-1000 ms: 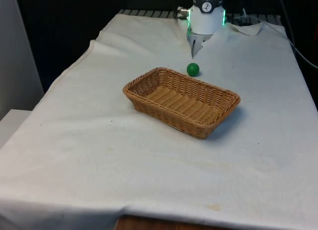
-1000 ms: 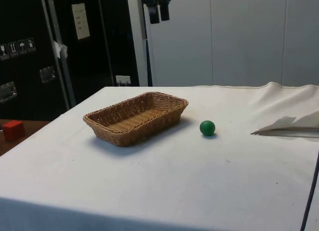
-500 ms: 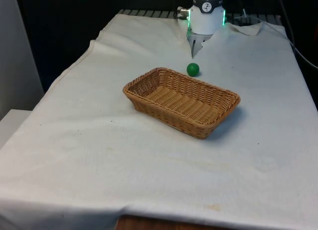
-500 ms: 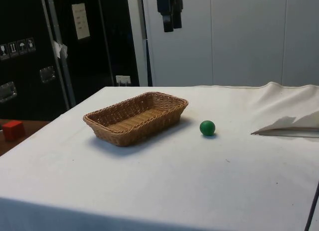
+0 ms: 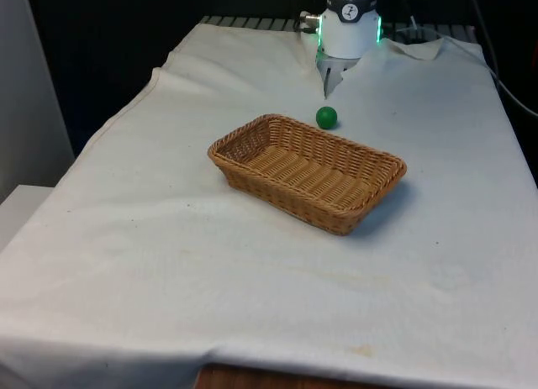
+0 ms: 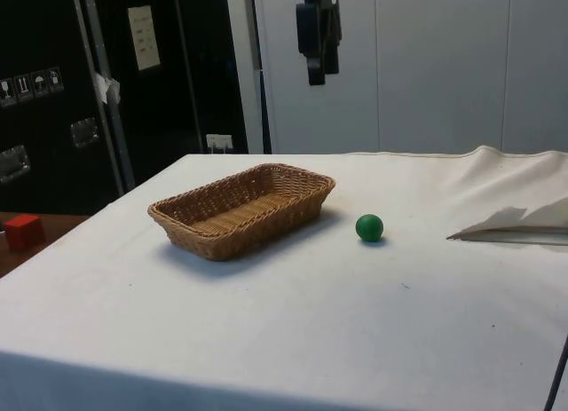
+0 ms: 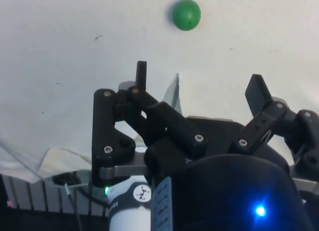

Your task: Pick up the ball and place it into the basket.

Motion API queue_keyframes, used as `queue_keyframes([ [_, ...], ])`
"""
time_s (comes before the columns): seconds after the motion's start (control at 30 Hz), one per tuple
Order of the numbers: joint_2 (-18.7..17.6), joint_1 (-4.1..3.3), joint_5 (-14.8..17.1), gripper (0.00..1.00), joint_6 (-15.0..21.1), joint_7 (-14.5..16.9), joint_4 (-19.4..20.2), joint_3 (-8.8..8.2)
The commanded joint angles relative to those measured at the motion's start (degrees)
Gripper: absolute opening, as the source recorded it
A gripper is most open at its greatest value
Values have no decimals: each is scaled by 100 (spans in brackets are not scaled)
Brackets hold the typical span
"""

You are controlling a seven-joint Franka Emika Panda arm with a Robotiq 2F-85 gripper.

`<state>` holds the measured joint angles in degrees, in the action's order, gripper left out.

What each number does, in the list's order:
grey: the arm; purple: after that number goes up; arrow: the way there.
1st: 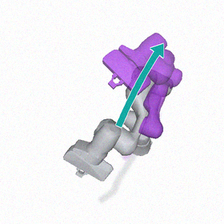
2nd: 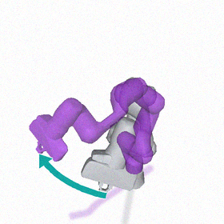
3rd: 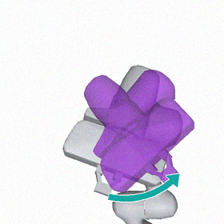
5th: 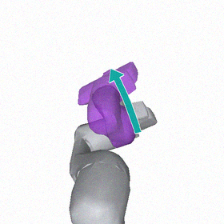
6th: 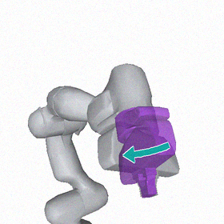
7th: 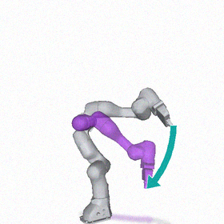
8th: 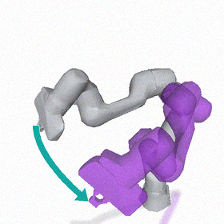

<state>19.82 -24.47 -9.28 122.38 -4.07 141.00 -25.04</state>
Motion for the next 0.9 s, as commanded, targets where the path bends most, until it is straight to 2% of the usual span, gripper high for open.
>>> queue_keyframes([
  [0.0,69,40,-92,100,172,-80,143,11],
  [0.2,172,63,-206,100,596,-166,579,-46],
  [0.23,120,23,-132,100,504,-103,516,-69],
  [0.27,183,63,-212,100,642,-172,630,-52],
  [0.47,195,86,-235,100,1094,-178,1014,-120],
  [0.53,183,86,-229,100,1295,-166,1169,-166],
  [0.57,155,40,-149,100,1220,-115,1134,-189],
  [0.6,178,86,-229,100,1346,-166,1209,-178],
  [0.83,69,80,-229,100,1851,-138,1558,-292],
  [0.87,92,40,-160,100,1707,-109,1495,-298],
])
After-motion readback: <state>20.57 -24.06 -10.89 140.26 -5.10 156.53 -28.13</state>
